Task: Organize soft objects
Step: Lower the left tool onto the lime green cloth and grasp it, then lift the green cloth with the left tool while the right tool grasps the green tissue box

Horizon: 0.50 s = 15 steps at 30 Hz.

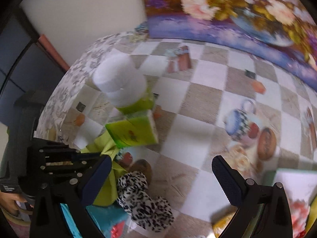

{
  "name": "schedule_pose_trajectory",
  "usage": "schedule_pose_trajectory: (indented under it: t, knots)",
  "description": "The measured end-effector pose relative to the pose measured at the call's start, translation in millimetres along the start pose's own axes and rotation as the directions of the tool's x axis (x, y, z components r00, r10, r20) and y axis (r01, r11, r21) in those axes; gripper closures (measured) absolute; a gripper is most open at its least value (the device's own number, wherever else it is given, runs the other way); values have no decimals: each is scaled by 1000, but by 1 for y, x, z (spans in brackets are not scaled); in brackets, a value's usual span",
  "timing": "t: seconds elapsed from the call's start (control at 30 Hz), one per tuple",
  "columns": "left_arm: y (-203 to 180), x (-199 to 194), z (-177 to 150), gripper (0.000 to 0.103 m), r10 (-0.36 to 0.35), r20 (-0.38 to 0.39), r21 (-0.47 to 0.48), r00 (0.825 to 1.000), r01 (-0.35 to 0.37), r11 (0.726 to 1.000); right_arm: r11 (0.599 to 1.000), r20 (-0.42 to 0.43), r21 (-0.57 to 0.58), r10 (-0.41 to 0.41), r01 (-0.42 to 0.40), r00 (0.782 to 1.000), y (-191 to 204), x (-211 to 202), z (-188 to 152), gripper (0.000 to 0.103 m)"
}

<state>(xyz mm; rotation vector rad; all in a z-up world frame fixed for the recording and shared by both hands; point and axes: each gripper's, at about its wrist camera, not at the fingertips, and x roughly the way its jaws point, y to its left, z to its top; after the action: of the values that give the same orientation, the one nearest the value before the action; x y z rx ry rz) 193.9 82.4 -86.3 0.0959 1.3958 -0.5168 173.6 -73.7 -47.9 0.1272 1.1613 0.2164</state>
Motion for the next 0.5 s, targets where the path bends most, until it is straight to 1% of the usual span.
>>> schedule_pose_trajectory:
  t: [0.13, 0.3, 0.33, 0.5]
  knots:
    - [13, -2, -11, 99, -48, 14, -43, 999, 49, 998, 998, 1, -56, 34, -34, 999, 16, 6, 1, 4]
    - [32, -15, -32, 99, -43, 67, -100, 997, 49, 994, 994, 11, -103, 20, -18, 1000, 29, 15, 5, 5]
    - [45, -23, -31, 99, -43, 76, -110, 996, 51, 993, 994, 9, -105, 15, -14, 1000, 30, 18, 6, 5]
    - [68, -38, -35, 99, -7, 116, -141, 993, 24, 990, 995, -2, -99, 7, -7, 1000, 29, 25, 5, 6]
